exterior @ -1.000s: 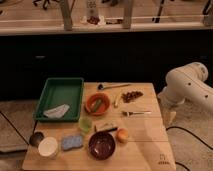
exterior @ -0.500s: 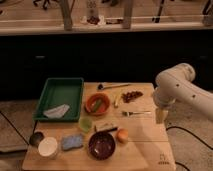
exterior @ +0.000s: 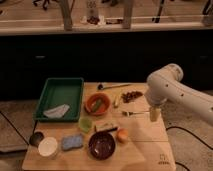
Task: Place fork in table surface
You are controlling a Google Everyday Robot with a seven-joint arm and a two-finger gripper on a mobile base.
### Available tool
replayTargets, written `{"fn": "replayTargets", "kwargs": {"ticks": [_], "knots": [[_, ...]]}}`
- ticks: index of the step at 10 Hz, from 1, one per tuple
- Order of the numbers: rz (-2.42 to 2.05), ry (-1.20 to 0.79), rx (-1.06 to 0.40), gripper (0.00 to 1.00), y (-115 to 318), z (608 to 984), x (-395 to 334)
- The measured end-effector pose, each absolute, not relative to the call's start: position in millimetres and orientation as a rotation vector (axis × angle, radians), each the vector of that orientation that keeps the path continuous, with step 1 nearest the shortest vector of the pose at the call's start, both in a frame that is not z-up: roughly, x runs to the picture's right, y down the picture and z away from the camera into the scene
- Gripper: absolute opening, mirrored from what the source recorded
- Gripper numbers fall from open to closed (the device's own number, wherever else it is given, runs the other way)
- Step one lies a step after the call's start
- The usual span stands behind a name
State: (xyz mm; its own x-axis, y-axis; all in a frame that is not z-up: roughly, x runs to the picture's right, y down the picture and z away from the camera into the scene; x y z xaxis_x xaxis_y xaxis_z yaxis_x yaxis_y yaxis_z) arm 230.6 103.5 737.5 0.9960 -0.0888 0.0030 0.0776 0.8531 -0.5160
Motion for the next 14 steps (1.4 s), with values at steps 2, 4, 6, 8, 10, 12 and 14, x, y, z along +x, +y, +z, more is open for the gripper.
{"fn": "replayTargets", "kwargs": {"ticks": [2, 4, 6, 8, 10, 12, 14], "knots": [[-0.116, 0.009, -0.541, 0.80, 105, 747, 222], [-0.146, -0.001, -0.540, 0.80, 104, 756, 217], [-0.180, -0.010, -0.537, 0.80, 104, 764, 209], [-0.215, -0.024, -0.536, 0.80, 104, 774, 199], [-0.251, -0.032, -0.534, 0.80, 104, 782, 194], [-0.279, -0.037, -0.536, 0.80, 104, 788, 189], [-0.314, -0.049, -0.541, 0.80, 107, 796, 183]]}}
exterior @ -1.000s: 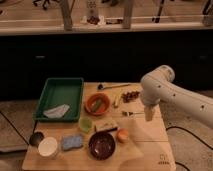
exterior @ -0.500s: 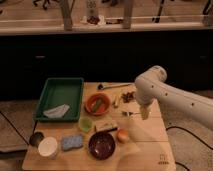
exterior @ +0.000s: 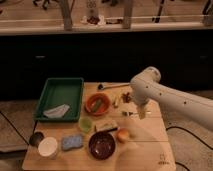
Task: Place fork in table surface
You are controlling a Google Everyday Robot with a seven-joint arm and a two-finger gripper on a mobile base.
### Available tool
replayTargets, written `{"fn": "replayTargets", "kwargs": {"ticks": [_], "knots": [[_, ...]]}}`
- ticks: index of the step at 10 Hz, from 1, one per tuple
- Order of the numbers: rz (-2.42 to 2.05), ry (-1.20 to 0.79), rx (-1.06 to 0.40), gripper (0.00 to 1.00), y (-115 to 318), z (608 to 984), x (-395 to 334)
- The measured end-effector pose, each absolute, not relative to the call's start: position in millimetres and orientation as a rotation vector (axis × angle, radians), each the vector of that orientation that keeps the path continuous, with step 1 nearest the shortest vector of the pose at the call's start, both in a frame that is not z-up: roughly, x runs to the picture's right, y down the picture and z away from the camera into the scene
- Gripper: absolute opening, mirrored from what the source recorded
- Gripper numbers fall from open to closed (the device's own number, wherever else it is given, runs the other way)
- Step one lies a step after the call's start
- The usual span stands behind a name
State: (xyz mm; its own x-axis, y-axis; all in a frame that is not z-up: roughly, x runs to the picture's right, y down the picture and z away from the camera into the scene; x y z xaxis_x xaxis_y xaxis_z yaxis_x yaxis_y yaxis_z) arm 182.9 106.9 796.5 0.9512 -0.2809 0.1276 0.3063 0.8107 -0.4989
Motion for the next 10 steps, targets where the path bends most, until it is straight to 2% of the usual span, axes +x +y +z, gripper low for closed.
{"fn": "replayTargets", "kwargs": {"ticks": [10], "knots": [[-0.422, -0.111, -0.567, 0.80, 126, 836, 178]]}}
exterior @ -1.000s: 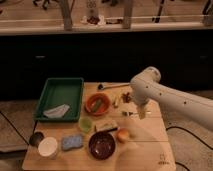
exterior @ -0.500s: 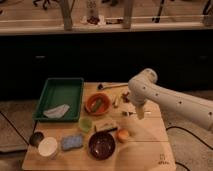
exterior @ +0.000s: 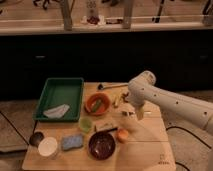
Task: Place fork in table surface
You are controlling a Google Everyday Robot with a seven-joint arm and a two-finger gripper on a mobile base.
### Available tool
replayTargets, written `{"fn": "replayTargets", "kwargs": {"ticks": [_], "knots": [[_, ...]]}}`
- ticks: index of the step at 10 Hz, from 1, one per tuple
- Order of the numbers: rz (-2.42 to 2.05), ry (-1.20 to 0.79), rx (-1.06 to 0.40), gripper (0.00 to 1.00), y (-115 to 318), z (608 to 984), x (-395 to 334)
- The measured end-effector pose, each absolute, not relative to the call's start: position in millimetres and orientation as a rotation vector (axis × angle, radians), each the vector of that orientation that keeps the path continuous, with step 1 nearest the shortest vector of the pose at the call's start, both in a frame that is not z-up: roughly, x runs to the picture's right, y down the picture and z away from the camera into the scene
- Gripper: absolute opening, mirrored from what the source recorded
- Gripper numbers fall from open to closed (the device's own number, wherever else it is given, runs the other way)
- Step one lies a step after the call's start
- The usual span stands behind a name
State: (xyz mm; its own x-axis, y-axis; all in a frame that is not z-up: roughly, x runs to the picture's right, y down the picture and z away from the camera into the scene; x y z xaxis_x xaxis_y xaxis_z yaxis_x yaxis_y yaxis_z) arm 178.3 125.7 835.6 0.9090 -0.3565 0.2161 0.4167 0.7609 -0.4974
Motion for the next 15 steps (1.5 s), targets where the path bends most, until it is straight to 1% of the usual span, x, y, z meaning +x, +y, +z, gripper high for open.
{"fn": "replayTargets", "kwargs": {"ticks": [15], "knots": [[-0.410, -0.162, -0.637, 0.80, 151, 886, 187]]}}
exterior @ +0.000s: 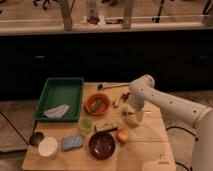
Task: Place fork in table surface
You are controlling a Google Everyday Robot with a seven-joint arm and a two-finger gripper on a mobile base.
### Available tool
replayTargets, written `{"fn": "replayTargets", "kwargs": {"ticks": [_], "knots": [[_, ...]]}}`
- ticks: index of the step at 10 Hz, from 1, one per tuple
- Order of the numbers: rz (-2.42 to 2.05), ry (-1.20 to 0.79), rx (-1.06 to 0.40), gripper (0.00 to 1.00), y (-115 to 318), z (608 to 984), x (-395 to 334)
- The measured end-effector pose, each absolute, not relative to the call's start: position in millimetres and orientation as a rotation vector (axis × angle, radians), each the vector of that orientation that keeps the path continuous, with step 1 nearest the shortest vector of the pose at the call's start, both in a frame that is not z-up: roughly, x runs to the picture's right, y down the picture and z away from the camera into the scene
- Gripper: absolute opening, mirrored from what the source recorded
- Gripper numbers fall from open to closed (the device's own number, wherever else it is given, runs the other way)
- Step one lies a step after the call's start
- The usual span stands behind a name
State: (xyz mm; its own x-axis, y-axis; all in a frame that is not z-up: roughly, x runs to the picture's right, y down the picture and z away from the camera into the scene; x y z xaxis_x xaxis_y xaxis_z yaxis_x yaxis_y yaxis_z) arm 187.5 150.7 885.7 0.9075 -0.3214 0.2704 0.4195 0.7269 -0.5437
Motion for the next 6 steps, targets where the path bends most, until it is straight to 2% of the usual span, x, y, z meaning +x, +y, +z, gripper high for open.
{"fn": "replayTargets", "kwargs": {"ticks": [5, 6], "knots": [[-0.397, -0.172, -0.677, 0.80, 165, 898, 193], [-0.396, -0.176, -0.688, 0.75, 170, 899, 197]]}}
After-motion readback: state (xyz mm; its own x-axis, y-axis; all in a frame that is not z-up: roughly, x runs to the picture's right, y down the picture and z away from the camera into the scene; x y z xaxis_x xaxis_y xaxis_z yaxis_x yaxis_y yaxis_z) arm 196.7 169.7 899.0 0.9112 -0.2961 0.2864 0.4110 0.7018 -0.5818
